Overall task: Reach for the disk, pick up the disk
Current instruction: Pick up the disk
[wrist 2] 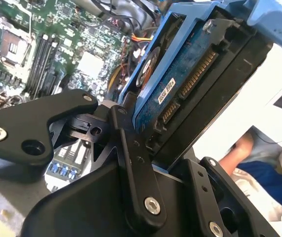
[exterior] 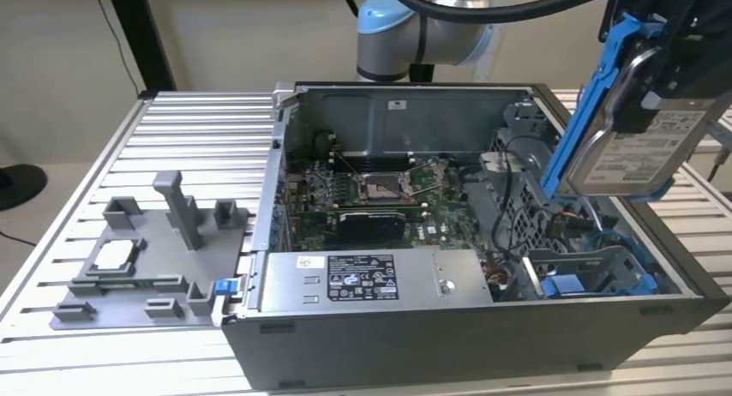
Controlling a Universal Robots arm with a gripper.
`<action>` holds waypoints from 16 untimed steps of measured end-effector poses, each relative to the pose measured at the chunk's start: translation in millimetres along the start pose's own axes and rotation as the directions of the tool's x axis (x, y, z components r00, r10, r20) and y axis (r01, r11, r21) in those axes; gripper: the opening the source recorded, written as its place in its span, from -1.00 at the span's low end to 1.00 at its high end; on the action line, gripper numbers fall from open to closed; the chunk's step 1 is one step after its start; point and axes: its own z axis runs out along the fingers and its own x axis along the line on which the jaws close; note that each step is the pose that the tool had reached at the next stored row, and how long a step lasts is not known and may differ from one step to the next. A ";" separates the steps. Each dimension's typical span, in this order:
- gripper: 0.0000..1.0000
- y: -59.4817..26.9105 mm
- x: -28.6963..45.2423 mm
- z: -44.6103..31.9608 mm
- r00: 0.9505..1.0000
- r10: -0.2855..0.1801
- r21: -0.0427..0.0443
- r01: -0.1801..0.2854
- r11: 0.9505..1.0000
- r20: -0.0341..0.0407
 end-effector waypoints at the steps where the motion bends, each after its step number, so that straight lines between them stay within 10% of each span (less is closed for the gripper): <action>1: -1.00 -0.1 2.5 0.0 1.000 0.000 0.000 0.000 1.000 0.000; 16: -1.00 -1.3 25.6 0.1 1.000 0.000 0.000 0.000 1.000 0.000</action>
